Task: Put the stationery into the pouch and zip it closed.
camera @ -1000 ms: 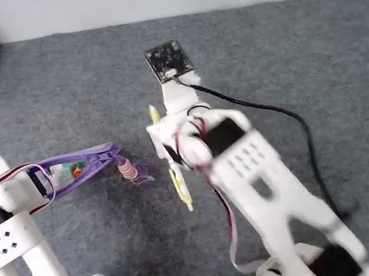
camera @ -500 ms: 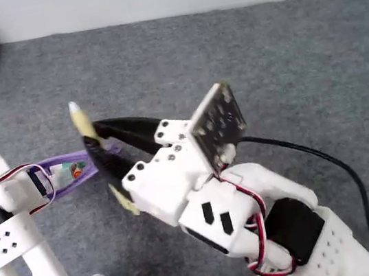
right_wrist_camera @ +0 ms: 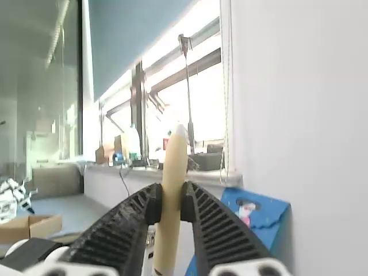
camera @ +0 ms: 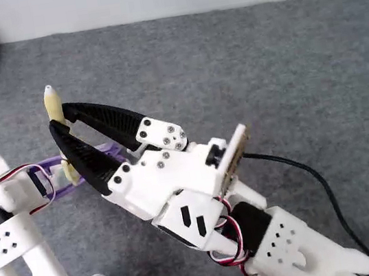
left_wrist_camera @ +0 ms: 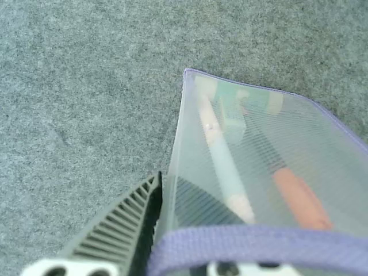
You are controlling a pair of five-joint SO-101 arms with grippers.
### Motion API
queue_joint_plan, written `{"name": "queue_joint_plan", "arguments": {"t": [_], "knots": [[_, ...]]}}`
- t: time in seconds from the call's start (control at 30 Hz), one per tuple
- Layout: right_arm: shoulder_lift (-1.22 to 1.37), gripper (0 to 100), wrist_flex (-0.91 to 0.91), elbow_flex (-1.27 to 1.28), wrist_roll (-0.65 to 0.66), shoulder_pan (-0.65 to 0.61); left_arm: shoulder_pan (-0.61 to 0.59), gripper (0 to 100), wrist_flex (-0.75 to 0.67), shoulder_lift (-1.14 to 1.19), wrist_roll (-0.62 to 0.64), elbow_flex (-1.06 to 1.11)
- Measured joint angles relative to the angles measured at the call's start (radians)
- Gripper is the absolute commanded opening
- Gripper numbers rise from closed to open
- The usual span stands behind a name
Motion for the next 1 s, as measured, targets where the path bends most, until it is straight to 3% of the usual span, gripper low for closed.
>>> {"name": "queue_joint_plan", "arguments": {"t": [0.23,0.63,1.0], "knots": [[0.011,0.7,-0.192,0.135,0.000,-0.025,0.000,1,-0.023,-0.006,0.000,0.018],[0.278,0.7,-0.488,0.235,0.000,-0.025,0.000,1,-0.023,-0.006,0.000,0.020],[0.359,0.7,-0.646,0.250,0.127,-0.025,0.000,1,-0.023,-0.006,0.000,0.020]]}}
